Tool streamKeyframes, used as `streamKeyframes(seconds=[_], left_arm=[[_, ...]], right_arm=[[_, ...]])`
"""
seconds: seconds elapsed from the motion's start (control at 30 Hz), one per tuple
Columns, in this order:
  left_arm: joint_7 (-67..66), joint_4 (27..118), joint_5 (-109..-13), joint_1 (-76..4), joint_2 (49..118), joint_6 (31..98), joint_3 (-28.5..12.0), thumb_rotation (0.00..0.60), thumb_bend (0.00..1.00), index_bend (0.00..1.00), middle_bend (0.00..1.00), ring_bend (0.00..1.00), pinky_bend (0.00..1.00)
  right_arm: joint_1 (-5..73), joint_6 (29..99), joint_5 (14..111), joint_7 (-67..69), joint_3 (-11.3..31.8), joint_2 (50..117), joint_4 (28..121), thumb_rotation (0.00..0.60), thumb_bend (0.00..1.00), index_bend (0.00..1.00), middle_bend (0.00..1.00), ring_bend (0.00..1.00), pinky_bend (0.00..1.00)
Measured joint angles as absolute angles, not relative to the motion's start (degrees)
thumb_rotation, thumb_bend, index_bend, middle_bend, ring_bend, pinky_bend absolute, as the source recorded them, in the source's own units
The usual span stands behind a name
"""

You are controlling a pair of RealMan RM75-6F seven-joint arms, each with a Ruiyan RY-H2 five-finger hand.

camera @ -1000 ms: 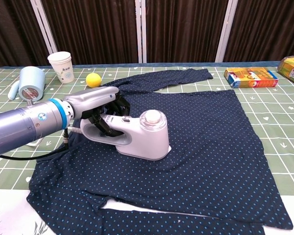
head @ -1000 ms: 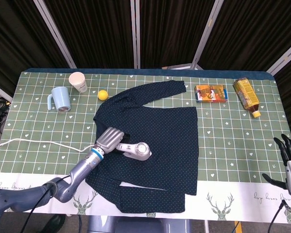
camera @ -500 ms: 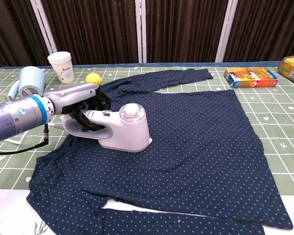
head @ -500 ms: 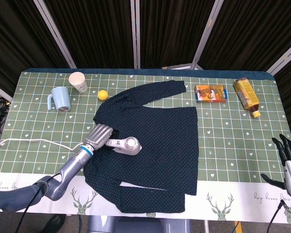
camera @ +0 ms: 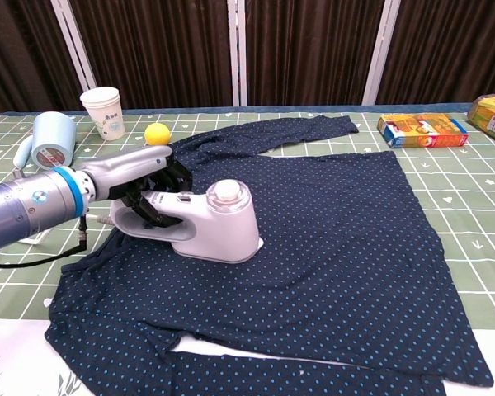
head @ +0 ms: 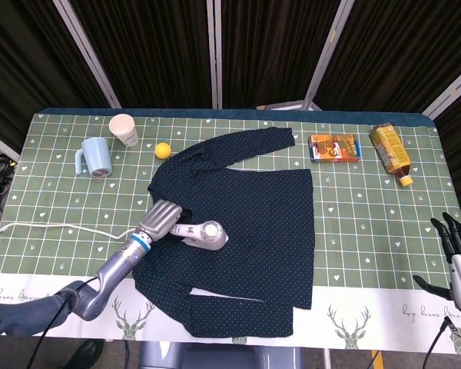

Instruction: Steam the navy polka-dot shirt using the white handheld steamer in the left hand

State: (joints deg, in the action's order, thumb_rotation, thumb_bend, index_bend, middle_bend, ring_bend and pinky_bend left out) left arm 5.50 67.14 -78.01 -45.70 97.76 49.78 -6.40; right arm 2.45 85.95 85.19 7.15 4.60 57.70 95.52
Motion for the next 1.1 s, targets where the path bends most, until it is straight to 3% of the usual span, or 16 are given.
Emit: streamKeyframes(seconds=[0.63,1.1], left_arm=[[0.7,69.83,-78.15,-48.37,102.17,49.02,-7.62,0.6,0.58,0.95,0.88,0.87,1.0],[-0.5,70.06,-77.28,-48.06,100.72,48.83,-7.54,0.6,0.58,0.95,0.88,0.87,1.0]], right_arm=[[2.22,86.26,85.29,7.78,4.51,57.45,95.37,0.6,0.0,0.0,0.0,0.0,0.0],[2.34,86.05,85.37,7.42,4.44,57.62,95.4,0.6,0.0,0.0,0.0,0.0,0.0]])
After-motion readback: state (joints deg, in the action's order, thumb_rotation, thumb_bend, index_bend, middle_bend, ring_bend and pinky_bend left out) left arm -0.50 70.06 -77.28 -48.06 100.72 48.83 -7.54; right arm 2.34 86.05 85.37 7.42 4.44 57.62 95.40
